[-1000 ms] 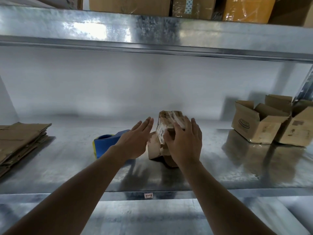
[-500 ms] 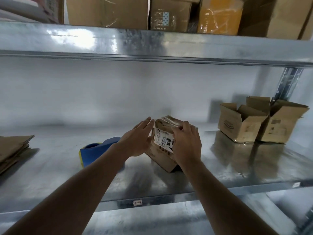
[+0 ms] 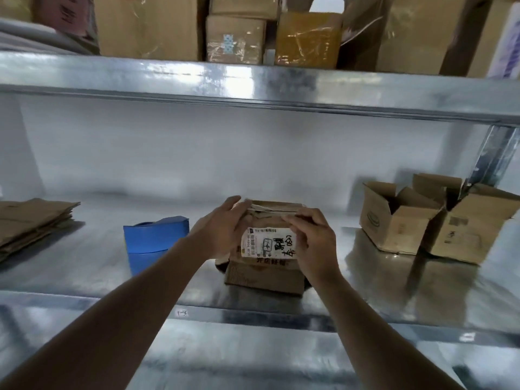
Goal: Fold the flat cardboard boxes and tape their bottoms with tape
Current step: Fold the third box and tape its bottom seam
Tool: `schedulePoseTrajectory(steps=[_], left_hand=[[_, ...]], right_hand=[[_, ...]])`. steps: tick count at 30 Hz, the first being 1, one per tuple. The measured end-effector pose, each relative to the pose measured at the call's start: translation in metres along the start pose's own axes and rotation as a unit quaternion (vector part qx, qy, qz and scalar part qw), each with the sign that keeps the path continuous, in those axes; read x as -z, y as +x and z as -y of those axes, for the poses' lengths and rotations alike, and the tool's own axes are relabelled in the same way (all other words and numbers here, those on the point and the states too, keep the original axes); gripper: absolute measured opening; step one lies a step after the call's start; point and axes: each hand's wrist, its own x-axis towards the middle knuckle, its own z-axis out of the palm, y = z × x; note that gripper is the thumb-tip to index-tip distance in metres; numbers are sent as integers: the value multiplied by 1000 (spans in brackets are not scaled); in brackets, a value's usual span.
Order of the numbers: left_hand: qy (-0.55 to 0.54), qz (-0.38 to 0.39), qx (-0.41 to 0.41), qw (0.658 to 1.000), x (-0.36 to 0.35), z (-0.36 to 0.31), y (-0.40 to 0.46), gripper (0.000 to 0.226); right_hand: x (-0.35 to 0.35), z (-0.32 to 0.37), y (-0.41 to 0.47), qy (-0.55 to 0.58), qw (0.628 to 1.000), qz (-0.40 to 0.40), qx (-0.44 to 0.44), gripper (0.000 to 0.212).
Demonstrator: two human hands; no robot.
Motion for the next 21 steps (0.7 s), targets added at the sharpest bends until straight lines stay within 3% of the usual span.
schedulePoseTrajectory(steps=[6,9,11,15,18,21], left_hand=[[-20,0,-26,999,4,-14,-16,44],[-38,17,3,999,5,-18,-19,52],[-31,26,7,999,7,-14,-21,60],[-22,32,-15,999,8,-3,-21,42],[-14,42,-31,999,8,-1,-19,35],[34,55,-43,997,5,1,-19,40]], right_hand=[[6,19,-1,-122,990,23,-59,45],[0,30,2,-204,970,99,-90,50],[-5,33,0,-246,957,137,-65,52],[-18,41,3,-252,953,167,10,47],[-28,46,13,-253,930,265,-29,65],[-32,38,11,-298,912,278,-46,64]])
